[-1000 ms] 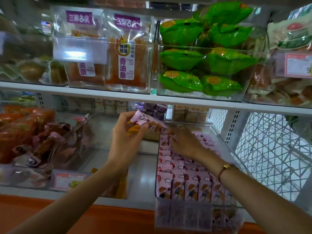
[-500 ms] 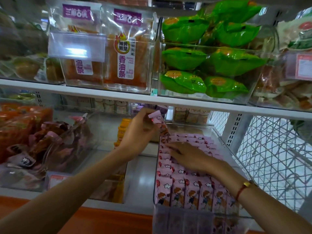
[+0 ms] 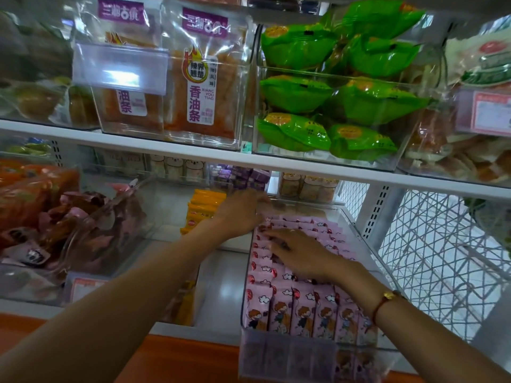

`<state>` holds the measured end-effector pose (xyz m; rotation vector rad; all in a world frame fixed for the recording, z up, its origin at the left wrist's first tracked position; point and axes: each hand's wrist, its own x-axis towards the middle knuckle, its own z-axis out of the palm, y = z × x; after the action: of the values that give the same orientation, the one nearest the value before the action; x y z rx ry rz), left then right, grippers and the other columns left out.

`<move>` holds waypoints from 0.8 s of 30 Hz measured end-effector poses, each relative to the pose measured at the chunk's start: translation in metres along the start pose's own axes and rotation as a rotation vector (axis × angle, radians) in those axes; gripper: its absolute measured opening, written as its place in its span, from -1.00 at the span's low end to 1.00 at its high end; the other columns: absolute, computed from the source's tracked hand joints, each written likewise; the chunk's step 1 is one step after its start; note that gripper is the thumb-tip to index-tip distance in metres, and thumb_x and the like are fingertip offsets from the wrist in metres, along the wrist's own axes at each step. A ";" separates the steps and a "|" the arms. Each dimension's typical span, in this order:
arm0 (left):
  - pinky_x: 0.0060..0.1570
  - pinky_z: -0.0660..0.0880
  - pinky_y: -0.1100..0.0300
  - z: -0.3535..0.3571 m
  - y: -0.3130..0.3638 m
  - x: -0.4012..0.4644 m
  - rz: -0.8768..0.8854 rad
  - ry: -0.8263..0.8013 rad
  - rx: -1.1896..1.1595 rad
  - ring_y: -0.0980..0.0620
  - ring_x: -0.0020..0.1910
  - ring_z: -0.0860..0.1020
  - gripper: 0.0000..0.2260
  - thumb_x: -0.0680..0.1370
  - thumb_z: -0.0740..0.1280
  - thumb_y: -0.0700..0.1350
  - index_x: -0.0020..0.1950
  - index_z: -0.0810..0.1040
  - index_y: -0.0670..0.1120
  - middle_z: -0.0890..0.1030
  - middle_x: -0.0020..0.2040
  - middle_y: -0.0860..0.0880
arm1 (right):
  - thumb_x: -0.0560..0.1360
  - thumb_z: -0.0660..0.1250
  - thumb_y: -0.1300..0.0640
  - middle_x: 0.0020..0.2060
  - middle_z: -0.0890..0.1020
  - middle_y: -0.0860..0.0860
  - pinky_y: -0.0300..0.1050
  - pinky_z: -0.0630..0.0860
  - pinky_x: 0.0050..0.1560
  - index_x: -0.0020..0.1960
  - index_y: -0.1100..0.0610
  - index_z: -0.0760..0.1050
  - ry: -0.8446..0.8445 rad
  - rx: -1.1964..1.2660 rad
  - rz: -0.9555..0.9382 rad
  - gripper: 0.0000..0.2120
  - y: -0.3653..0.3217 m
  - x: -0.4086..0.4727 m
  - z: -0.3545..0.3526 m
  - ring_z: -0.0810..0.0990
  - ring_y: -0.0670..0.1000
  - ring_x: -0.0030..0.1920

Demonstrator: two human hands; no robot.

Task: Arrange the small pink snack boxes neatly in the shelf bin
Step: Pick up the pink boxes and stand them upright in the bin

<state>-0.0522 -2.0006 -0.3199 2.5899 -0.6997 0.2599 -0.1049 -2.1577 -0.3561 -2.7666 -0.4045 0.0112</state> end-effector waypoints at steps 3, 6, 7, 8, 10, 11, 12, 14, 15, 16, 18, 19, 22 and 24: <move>-0.03 0.50 0.12 0.002 0.003 -0.034 -0.052 0.237 -0.192 -0.02 0.13 0.53 -0.68 0.55 0.30 -0.19 0.29 0.49 -0.01 0.55 0.23 -0.02 | 0.62 0.12 0.09 0.23 0.55 0.07 -0.09 0.48 0.09 0.31 0.07 0.47 0.144 0.073 -0.041 -0.69 0.001 0.004 -0.001 0.54 0.02 0.13; 0.01 0.48 0.23 0.012 0.006 -0.085 -0.139 0.245 -0.409 0.21 0.06 0.51 -0.70 0.57 0.30 0.01 0.30 0.43 0.11 0.54 0.14 0.17 | 0.61 0.12 0.16 0.26 0.52 0.10 -0.03 0.44 0.15 0.36 0.04 0.41 0.262 -0.001 -0.053 -0.66 0.005 0.017 0.000 0.49 0.04 0.14; 0.06 0.49 0.22 0.016 0.007 -0.099 -0.159 0.208 -0.471 0.29 0.04 0.49 -0.71 0.57 0.28 0.06 0.30 0.42 0.14 0.52 0.11 0.23 | 0.61 0.09 0.15 0.36 0.44 0.10 0.04 0.38 0.26 0.42 0.02 0.34 0.221 -0.029 -0.016 -0.62 0.006 0.023 0.001 0.43 0.06 0.26; 0.09 0.49 0.22 0.018 0.009 -0.111 -0.173 0.173 -0.519 0.35 0.02 0.48 -0.71 0.58 0.25 0.09 0.30 0.42 0.16 0.51 0.08 0.28 | 0.62 0.06 0.11 0.44 0.33 0.09 0.10 0.28 0.35 0.46 0.00 0.27 0.141 -0.083 0.034 -0.59 0.007 0.029 0.002 0.31 0.09 0.39; 0.11 0.48 0.25 0.021 0.013 -0.127 -0.183 0.130 -0.607 0.41 0.02 0.45 -0.72 0.59 0.21 0.09 0.31 0.40 0.20 0.49 0.08 0.34 | 0.64 -0.01 0.02 0.53 0.12 0.03 0.20 0.06 0.44 0.51 -0.04 0.17 -0.022 -0.224 0.105 -0.56 0.006 0.039 0.003 0.07 0.13 0.51; 0.12 0.48 0.24 0.021 0.015 -0.131 -0.184 0.117 -0.650 0.38 0.06 0.46 -0.71 0.60 0.19 0.09 0.32 0.39 0.21 0.49 0.09 0.34 | 0.64 -0.03 -0.02 0.54 0.06 0.01 0.23 -0.03 0.45 0.51 -0.05 0.13 -0.067 -0.254 0.126 -0.55 0.006 0.042 0.003 -0.02 0.14 0.52; 0.14 0.48 0.23 0.020 0.017 -0.134 -0.184 0.108 -0.675 0.34 0.10 0.48 -0.70 0.61 0.18 0.09 0.34 0.38 0.22 0.48 0.11 0.34 | 0.63 -0.03 -0.05 0.55 0.02 0.00 0.26 -0.07 0.45 0.52 -0.07 0.11 -0.090 -0.260 0.141 -0.54 0.005 0.044 0.003 -0.08 0.15 0.53; 0.16 0.47 0.22 0.019 0.018 -0.137 -0.184 0.105 -0.675 0.29 0.14 0.48 -0.68 0.61 0.18 0.08 0.37 0.36 0.19 0.48 0.13 0.32 | 0.62 0.02 -0.07 0.54 0.08 0.02 0.28 -0.01 0.43 0.50 -0.08 0.18 -0.083 -0.253 0.148 -0.55 0.002 0.046 0.002 -0.01 0.17 0.52; 0.15 0.47 0.24 0.019 0.018 -0.137 -0.184 0.109 -0.667 0.28 0.13 0.48 -0.68 0.61 0.18 0.07 0.38 0.37 0.17 0.49 0.15 0.30 | 0.61 0.08 -0.05 0.49 0.22 0.06 0.26 0.12 0.40 0.45 -0.06 0.30 -0.041 -0.242 0.137 -0.58 0.000 0.046 0.001 0.13 0.19 0.48; 0.13 0.47 0.27 0.019 0.017 -0.137 -0.183 0.115 -0.658 0.29 0.12 0.48 -0.67 0.61 0.19 0.06 0.38 0.37 0.16 0.49 0.18 0.28 | 0.58 0.16 -0.04 0.39 0.39 0.09 0.20 0.30 0.34 0.34 -0.02 0.44 0.031 -0.218 0.112 -0.64 -0.002 0.045 0.000 0.30 0.19 0.39; 0.07 0.47 0.31 0.019 0.016 -0.136 -0.182 0.128 -0.645 0.31 0.09 0.49 -0.67 0.60 0.21 0.07 0.38 0.39 0.15 0.51 0.20 0.25 | 0.51 0.33 0.02 0.14 0.59 0.07 0.04 0.46 0.16 0.12 0.03 0.60 0.214 -0.158 0.056 -0.78 -0.008 0.043 0.000 0.51 0.12 0.19; 0.06 0.48 0.31 0.019 0.015 -0.135 -0.182 0.133 -0.641 0.32 0.08 0.49 -0.67 0.59 0.22 0.07 0.37 0.40 0.15 0.52 0.20 0.25 | 0.48 0.38 0.05 0.07 0.62 0.05 -0.07 0.48 0.10 0.05 0.05 0.63 0.288 -0.127 0.042 -0.83 -0.010 0.041 0.000 0.54 0.06 0.10; 0.07 0.51 0.24 0.018 0.013 -0.132 -0.195 0.141 -0.631 0.32 0.05 0.51 -0.69 0.57 0.25 0.10 0.31 0.46 0.14 0.54 0.11 0.27 | 0.50 0.37 0.12 0.02 0.64 0.04 -0.21 0.46 -0.01 0.01 0.12 0.61 0.404 0.152 0.086 -0.88 -0.019 0.035 -0.005 0.55 -0.05 -0.04; 0.04 0.50 0.23 0.014 0.011 -0.127 -0.217 0.162 -0.621 0.36 -0.01 0.49 -0.73 0.56 0.26 0.12 0.26 0.47 0.14 0.51 -0.02 0.32 | 0.53 0.33 0.14 0.02 0.63 0.06 -0.17 0.54 0.04 0.02 0.16 0.55 0.543 0.434 0.136 -0.89 -0.027 0.026 -0.018 0.57 -0.03 -0.03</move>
<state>-0.1650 -1.9605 -0.3646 2.0006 -0.3591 0.1492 -0.0864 -2.1322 -0.3293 -2.2407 -0.0559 -0.5385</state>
